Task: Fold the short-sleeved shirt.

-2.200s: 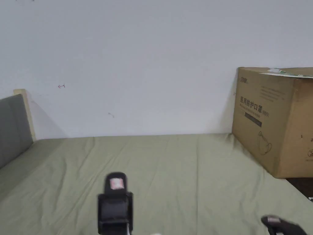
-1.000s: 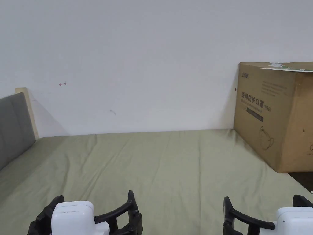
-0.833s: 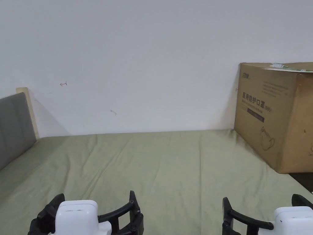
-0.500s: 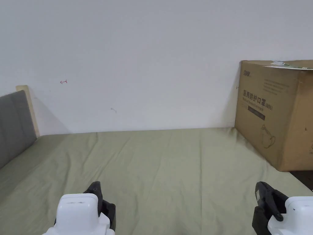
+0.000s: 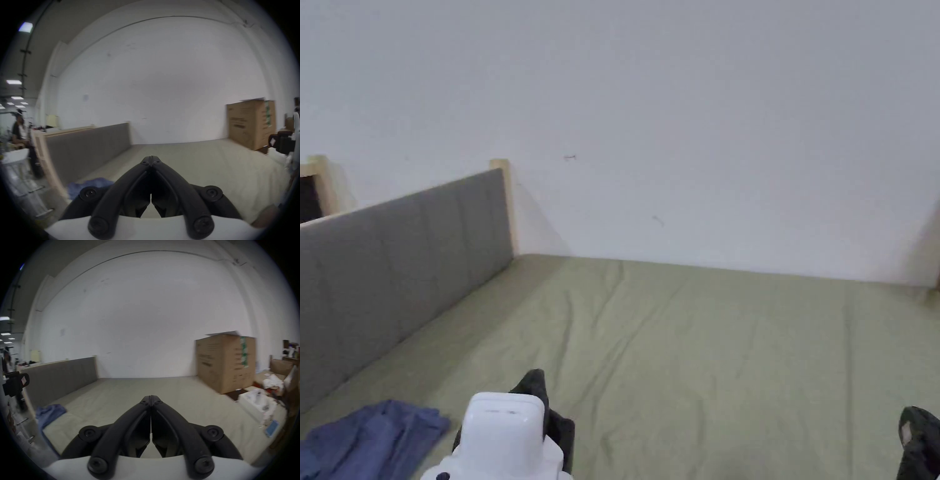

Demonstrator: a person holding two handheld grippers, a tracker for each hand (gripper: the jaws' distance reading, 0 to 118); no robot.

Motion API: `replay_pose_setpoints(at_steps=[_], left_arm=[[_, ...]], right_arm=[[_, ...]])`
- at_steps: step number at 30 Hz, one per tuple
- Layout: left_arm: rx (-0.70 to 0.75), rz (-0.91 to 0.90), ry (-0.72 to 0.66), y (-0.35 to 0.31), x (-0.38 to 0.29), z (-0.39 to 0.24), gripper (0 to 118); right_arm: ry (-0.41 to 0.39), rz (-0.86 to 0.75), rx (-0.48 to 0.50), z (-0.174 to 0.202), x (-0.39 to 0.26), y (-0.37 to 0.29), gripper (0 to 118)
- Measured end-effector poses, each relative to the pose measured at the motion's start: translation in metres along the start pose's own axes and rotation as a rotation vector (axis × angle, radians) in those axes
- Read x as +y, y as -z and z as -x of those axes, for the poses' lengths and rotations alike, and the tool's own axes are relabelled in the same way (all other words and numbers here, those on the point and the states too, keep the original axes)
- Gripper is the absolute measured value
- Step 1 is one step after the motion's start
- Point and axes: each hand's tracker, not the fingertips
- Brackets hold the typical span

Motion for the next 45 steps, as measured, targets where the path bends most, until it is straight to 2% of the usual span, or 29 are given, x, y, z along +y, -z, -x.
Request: replay_pose_setpoints(at_steps=[4, 7, 11, 14, 16, 18, 21, 22, 23, 24, 25, 26, 27, 30, 33, 34, 35, 36, 38, 42, 43, 44, 45], left_arm=[[0.220, 0.063, -0.016, -0.009, -0.009, 0.075, 0], [0.297, 0.082, -0.059, -0.014, -0.018, 0.106, 0], [0.352, 0.034, -0.089, -0.009, -0.014, 0.120, 0], [0.329, 0.031, -0.032, 0.037, 0.013, 0.147, 0], [0.231, 0.144, -0.060, 0.091, 0.020, 0.179, 0], [0.108, 0.362, -0.131, 0.157, 0.012, 0.213, 0], [-0.040, 0.789, -0.208, 0.245, -0.042, 0.251, 0], [-0.018, 0.842, -0.220, 0.265, -0.065, 0.255, 4], [0.018, 0.860, -0.219, 0.279, -0.085, 0.259, 34], [0.048, 0.875, -0.206, 0.291, -0.101, 0.263, 78], [0.064, 0.911, -0.192, 0.305, -0.120, 0.266, 117], [0.082, 0.966, -0.195, 0.316, -0.145, 0.268, 113], [0.071, 0.899, -0.216, 0.326, -0.159, 0.271, 111], [0.147, 1.053, -0.202, 0.339, -0.195, 0.272, 112], [0.081, 1.182, -0.193, 0.351, -0.236, 0.267, 113], [0.040, 1.256, -0.177, 0.355, -0.248, 0.266, 118], [0.031, 1.267, -0.117, 0.354, -0.258, 0.263, 118], [0.029, 1.197, -0.087, 0.350, -0.254, 0.262, 118], [0.048, 1.185, -0.165, 0.344, -0.250, 0.261, 118], [0.042, 1.175, -0.155, 0.340, -0.236, 0.262, 117], [0.068, 1.125, -0.142, 0.335, -0.228, 0.262, 110], [0.080, 1.062, -0.141, 0.328, -0.219, 0.262, 87], [0.136, 1.001, -0.116, 0.324, -0.209, 0.263, 55]], right_arm=[[-0.049, 0.004, 0.238, 0.077, 0.001, 0.023, 0], [-0.010, -0.009, 0.347, 0.108, 0.003, 0.027, 0], [-0.029, 0.005, 0.362, 0.114, 0.007, 0.035, 0], [-0.055, 0.005, 0.358, 0.099, 0.009, 0.037, 0], [-0.068, 0.029, 0.361, 0.087, 0.010, 0.037, 0], [-0.078, 0.065, 0.358, 0.074, 0.008, 0.038, 0], [-0.096, 0.120, 0.312, 0.059, 0.002, 0.040, 0], [-0.095, 0.145, 0.293, 0.054, -0.002, 0.042, 0], [-0.091, 0.172, 0.275, 0.050, -0.006, 0.044, 0], [-0.086, 0.197, 0.261, 0.045, -0.009, 0.047, 0], [-0.076, 0.223, 0.249, 0.041, -0.014, 0.052, 0], [-0.071, 0.254, 0.243, 0.038, -0.019, 0.057, 0], [-0.073, 0.290, 0.239, 0.037, -0.023, 0.063, 0], [-0.099, 0.368, 0.220, 0.034, -0.032, 0.077, 0], [-0.103, 0.385, 0.222, 0.036, -0.038, 0.084, 0], [-0.101, 0.397, 0.224, 0.038, -0.040, 0.087, 0], [-0.094, 0.411, 0.231, 0.039, -0.042, 0.088, 0], [-0.086, 0.425, 0.239, 0.040, -0.044, 0.090, 0], [-0.070, 0.457, 0.257, 0.044, -0.048, 0.095, 0], [-0.047, 0.465, 0.265, 0.050, -0.053, 0.095, 0], [-0.042, 0.465, 0.269, 0.051, -0.053, 0.094, 0], [-0.038, 0.468, 0.272, 0.052, -0.052, 0.093, 0], [-0.035, 0.470, 0.276, 0.052, -0.051, 0.091, 0]])
